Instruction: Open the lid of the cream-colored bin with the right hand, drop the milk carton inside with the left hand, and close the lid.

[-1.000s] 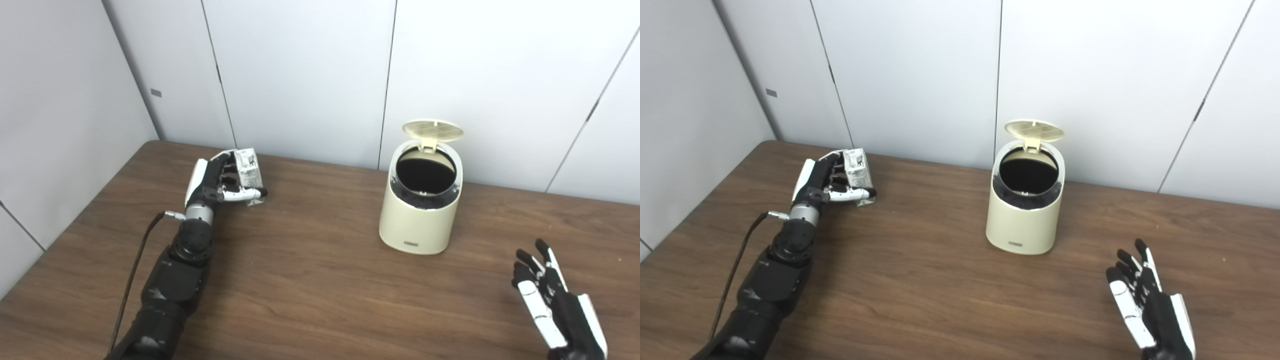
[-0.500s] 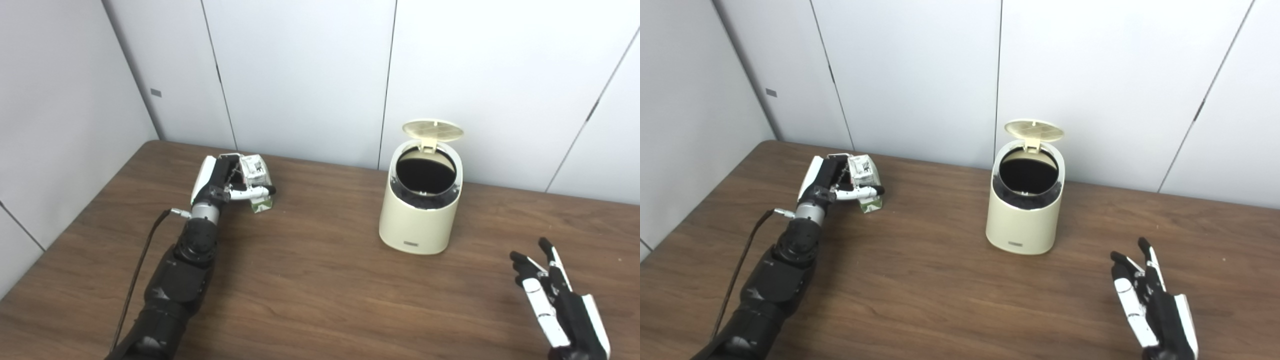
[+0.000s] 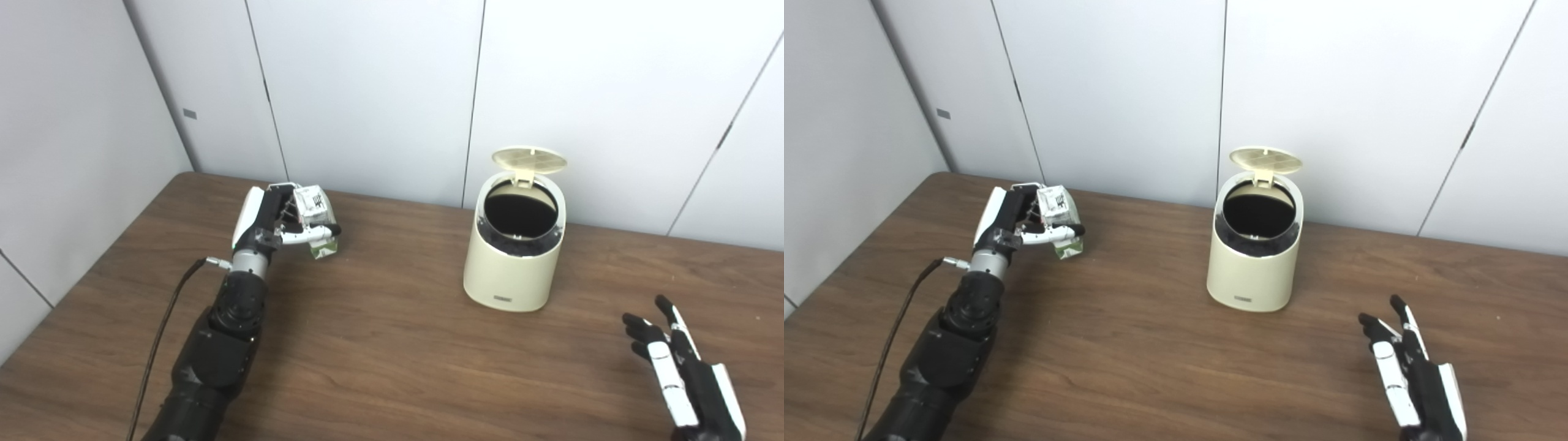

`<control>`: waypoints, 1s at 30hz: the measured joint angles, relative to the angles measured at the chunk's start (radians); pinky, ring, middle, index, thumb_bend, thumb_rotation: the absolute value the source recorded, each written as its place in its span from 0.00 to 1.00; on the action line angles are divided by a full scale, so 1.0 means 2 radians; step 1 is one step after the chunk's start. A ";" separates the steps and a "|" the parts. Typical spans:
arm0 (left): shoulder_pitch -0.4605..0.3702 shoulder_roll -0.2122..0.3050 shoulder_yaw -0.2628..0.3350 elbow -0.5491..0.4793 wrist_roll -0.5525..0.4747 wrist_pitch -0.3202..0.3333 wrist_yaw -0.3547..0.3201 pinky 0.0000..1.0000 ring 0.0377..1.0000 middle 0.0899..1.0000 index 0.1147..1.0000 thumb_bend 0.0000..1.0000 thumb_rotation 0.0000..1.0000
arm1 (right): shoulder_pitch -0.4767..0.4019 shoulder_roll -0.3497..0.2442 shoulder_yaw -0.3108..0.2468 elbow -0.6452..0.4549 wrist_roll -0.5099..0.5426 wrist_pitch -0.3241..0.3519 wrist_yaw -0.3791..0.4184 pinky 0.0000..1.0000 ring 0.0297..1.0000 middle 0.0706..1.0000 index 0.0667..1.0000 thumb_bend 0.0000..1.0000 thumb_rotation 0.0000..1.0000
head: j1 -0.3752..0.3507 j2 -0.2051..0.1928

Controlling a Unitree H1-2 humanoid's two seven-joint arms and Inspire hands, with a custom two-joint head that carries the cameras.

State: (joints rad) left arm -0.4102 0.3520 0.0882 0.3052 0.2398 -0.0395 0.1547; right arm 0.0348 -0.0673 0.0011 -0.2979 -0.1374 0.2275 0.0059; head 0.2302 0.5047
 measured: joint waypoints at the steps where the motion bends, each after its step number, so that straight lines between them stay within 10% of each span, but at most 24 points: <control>1: 0.004 -0.003 0.001 -0.015 0.000 0.001 0.000 0.38 0.45 0.46 0.38 0.48 0.00 | 0.000 0.000 0.000 0.001 0.000 -0.001 0.000 0.83 0.83 0.80 0.95 0.32 0.87 | -0.005 0.001; 16: 0.028 -0.048 -0.010 -0.199 0.018 0.035 -0.024 0.37 0.43 0.46 0.41 0.48 0.00 | -0.008 0.011 -0.017 0.035 0.054 -0.025 -0.001 0.85 0.87 0.84 0.98 0.38 0.80 | -0.073 0.008; 30: 0.014 -0.082 -0.067 -0.240 0.080 -0.011 -0.030 0.34 0.42 0.46 0.42 0.48 0.00 | -0.013 0.025 -0.022 0.043 0.099 -0.021 -0.003 0.95 0.92 0.86 0.98 0.36 0.81 | -0.103 0.004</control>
State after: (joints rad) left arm -0.3825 0.1890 -0.0456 -0.1746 0.4006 -0.0608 0.0947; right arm 0.0087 -0.0175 -0.0422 -0.2128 0.0612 0.1850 0.0008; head 0.0246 0.5123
